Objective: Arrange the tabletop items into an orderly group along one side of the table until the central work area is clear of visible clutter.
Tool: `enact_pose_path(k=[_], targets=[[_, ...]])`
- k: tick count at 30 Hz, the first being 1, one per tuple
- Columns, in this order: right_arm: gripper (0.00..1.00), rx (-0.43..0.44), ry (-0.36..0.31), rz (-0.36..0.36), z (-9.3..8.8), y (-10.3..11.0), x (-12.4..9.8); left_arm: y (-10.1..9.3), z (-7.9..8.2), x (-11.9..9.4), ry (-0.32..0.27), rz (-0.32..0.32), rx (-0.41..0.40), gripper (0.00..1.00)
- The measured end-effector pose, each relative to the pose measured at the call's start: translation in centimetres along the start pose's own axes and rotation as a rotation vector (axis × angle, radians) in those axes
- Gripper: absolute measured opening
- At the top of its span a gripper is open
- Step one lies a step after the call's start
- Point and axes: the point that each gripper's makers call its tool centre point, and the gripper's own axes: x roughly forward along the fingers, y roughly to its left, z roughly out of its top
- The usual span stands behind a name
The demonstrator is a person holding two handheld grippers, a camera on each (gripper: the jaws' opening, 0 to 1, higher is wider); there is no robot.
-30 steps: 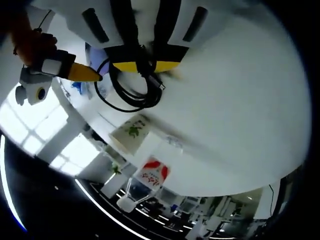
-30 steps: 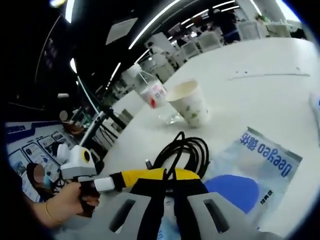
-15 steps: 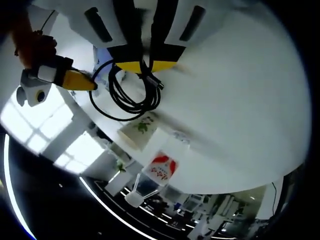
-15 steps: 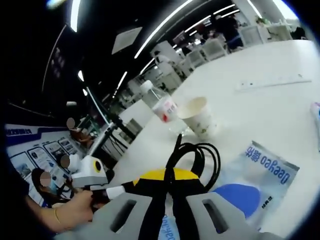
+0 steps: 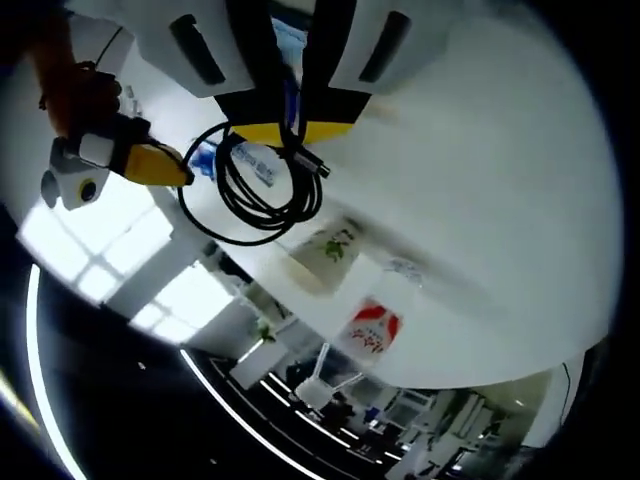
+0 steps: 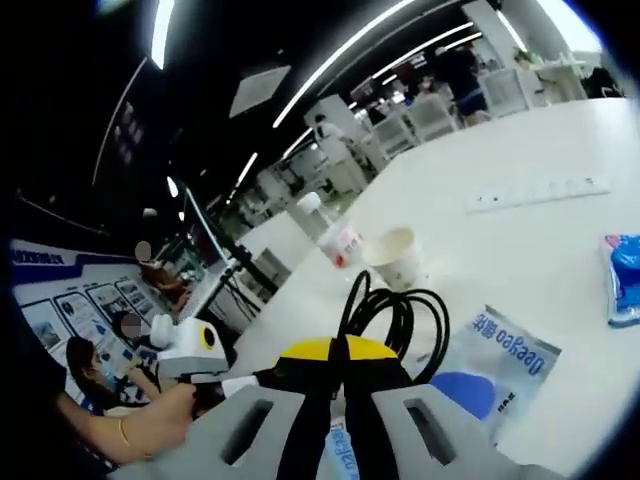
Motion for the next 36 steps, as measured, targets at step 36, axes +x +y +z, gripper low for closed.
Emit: enact_pose_path(k=[36], targets=[[0.0, 0.055, -0.102, -0.163, 0.8, -4.5, -9.7, -8.7, -6.7, 3.2, 0.206, -0.195, 0.062, 0.02]])
